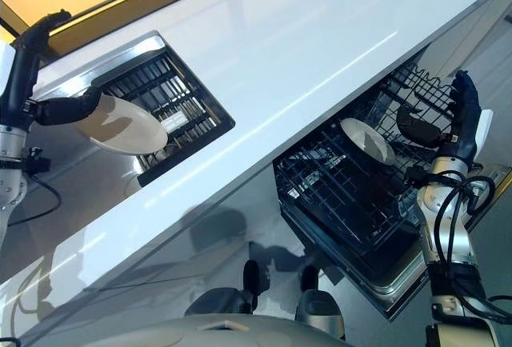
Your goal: Pick up plates and place into dishwasher.
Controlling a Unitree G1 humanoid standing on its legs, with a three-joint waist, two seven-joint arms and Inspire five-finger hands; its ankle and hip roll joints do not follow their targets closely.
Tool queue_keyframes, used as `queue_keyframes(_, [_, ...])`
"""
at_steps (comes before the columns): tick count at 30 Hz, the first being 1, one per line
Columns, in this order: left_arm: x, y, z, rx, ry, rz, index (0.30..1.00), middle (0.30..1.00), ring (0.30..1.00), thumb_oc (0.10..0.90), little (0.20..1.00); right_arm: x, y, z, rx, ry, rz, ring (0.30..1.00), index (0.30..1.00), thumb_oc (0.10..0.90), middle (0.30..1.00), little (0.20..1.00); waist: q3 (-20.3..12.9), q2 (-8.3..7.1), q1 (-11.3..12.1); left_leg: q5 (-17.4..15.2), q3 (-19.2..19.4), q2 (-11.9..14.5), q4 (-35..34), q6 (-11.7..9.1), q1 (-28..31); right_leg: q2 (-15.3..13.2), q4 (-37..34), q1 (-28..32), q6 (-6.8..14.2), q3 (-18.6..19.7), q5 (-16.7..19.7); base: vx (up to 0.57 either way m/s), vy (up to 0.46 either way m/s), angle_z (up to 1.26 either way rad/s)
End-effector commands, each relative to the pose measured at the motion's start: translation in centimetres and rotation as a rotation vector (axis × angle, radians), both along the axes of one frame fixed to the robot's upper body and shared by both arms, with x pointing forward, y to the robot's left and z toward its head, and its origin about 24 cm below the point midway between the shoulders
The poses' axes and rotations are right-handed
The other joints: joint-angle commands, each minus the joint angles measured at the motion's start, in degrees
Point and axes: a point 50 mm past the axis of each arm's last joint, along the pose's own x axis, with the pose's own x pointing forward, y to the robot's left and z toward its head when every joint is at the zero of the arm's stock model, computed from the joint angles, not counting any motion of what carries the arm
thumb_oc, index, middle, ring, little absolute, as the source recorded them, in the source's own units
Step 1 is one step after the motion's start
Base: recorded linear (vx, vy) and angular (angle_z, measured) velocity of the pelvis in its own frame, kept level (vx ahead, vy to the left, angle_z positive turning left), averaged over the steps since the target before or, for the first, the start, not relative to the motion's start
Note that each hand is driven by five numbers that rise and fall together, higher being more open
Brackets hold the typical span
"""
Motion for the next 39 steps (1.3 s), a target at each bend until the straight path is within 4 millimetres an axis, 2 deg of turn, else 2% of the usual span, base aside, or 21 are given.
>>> queue_keyframes(1, [-1.4, 2.7, 4.1, 0.188, -0.127, 0.149, 0.900, 0.900, 0.900, 0.800, 0.900, -0.4, 0.9, 4.9, -0.070, -0.244, 0.126, 0.900, 0.900, 0.800, 0.900, 0.900, -8.17, 0.36, -0.94, -7.52, 2.54, -3.06, 0.15, 0.97, 2.27, 2.81, 3.57, 0.18, 1.73, -1.04, -5.84, -0.01, 0.043, -0.01])
queue_keyframes(3, [-1.6, 2.9, 4.2, 0.238, -0.117, 0.169, 0.900, 0.900, 0.900, 0.800, 0.900, -0.5, 1.0, 4.6, -0.036, -0.244, 0.154, 0.900, 0.900, 0.800, 0.900, 0.900, -8.37, 0.38, -0.92, -7.65, 2.53, -3.14, 0.15, 1.07, 2.32, 2.76, 3.56, 0.20, 1.84, -1.03, -5.87, -0.02, 0.038, 0.00])
queue_keyframes(9, [-2.7, 4.0, 5.6, 0.583, -0.069, 0.327, 0.900, 0.900, 0.900, 0.800, 0.900, -0.9, 2.0, 2.7, 0.004, -0.169, 0.239, 0.900, 0.900, 0.800, 0.900, 0.900, -9.07, 0.67, -0.96, -7.83, 2.69, -3.42, 0.15, 1.34, 2.06, 2.31, 3.25, 0.00, 2.38, -1.52, -5.43, -0.01, 0.028, 0.00])
queue_keyframes(14, [-3.2, 3.9, 6.7, 0.816, 0.020, 0.418, 0.900, 0.900, 0.900, 0.800, 0.900, -0.9, 2.3, 1.0, 0.071, -0.072, 0.287, 0.900, 0.900, 0.800, 0.900, 0.900, -9.16, 0.96, -0.91, -8.04, 2.74, -3.60, 0.15, 1.51, 1.89, 2.12, 2.80, -0.17, 2.66, -2.01, -5.01, 0.00, 0.000, 0.00])
queue_keyframes(20, [-2.7, 3.1, 6.0, 0.862, 0.092, 0.414, 0.900, 0.900, 0.900, 0.800, 0.900, -0.6, 3.6, -0.3, 0.112, -0.018, 0.353, 0.900, 0.900, 0.800, 0.900, 0.900, -9.03, 0.96, -1.11, -8.17, 2.49, -3.64, 0.15, 1.65, 1.81, 2.11, 2.77, -0.33, 2.78, -2.45, -4.80, 0.00, 0.000, 0.00])
queue_keyframes(25, [-1.9, 2.5, 5.3, 0.861, 0.120, 0.377, 0.900, 0.900, 0.900, 0.800, 0.900, -0.4, 4.1, -0.1, 0.114, -0.020, 0.394, 0.900, 0.900, 0.800, 0.900, 0.900, -8.95, 0.91, -1.32, -8.12, 2.37, -3.58, 0.15, 1.66, 1.74, 2.25, 2.80, -0.49, 2.77, -2.41, -4.74, 0.00, 0.000, 0.00])
queue_keyframes(30, [-0.9, 1.5, 5.0, 0.859, 0.123, 0.314, 0.900, 0.900, 0.900, 0.800, 0.900, -0.3, 4.6, 1.1, 0.122, -0.088, 0.427, 0.900, 0.900, 0.800, 0.900, 0.900, -9.05, 0.84, -1.69, -8.12, 2.50, -3.48, 0.15, 1.68, 1.71, 2.50, 2.72, -0.56, 2.76, -2.24, -4.62, 0.00, 0.000, 0.00])
queue_keyframes(39, [-0.2, 1.2, 3.2, 0.879, 0.277, 0.276, 0.900, 0.900, 0.900, 0.800, 0.900, -1.1, 4.5, 3.0, 0.097, -0.197, 0.437, 0.900, 0.900, 0.800, 0.900, 0.900, -9.20, 0.77, -2.57, -8.20, 3.15, -3.38, 0.15, 1.87, 1.76, 3.12, 2.53, -0.89, 2.79, -1.22, -4.33, 0.01, -0.001, -0.03])
